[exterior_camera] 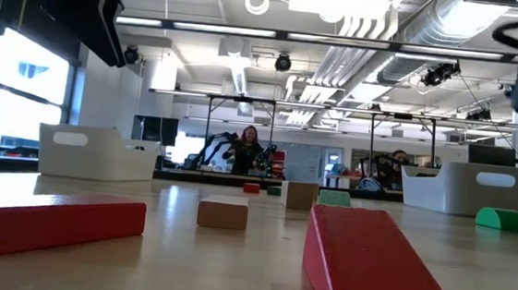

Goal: Sort & place blocks by color
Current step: Put the green block into the white bin

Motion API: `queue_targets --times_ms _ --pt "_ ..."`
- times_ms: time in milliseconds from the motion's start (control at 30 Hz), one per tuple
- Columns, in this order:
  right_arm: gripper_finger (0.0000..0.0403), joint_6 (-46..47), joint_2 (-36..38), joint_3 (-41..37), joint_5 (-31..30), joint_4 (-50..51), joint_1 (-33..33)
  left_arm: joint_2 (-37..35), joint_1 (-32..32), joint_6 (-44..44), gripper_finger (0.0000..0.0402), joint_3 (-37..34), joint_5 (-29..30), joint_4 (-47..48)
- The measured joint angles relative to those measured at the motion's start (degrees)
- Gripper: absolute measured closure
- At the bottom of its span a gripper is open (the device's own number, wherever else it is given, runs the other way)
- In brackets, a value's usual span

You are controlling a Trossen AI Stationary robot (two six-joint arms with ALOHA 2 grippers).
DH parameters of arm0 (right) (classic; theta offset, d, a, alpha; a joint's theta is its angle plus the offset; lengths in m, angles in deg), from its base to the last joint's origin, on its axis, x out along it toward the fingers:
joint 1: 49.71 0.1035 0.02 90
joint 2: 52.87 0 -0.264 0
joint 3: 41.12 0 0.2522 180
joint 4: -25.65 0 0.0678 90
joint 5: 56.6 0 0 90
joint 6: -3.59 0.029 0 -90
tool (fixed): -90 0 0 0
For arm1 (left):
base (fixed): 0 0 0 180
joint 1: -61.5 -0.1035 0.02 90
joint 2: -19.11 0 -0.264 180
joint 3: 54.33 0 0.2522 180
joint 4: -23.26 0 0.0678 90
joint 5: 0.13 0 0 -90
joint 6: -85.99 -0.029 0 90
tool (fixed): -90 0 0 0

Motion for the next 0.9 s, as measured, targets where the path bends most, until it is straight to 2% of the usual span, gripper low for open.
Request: queue_targets --times_ms 200,367,767,900 --pt "0.0311 -6.1 0.0 5.3 -9.4 0.0 0.0 0.0 -0.2 -1.5 0.0206 0.0 -0.3 -2.6" --pt "0.0311 -10.8 0.0 8.6 -15.7 -0.1 0.0 0.0 -1.8 -5.5 0.0206 0.0 -2.2 -8.6" --pt "0.0311 -20.8 0.0 14.5 -25.8 -1.5 0.0 0.0 -4.1 -26.1 0.0206 0.0 -2.8 -29.5" --pt "0.0311 -25.4 0.0 16.4 -29.8 -3.5 0.0 0.0 -4.0 -30.6 0.0206 0.0 -2.8 -35.5"
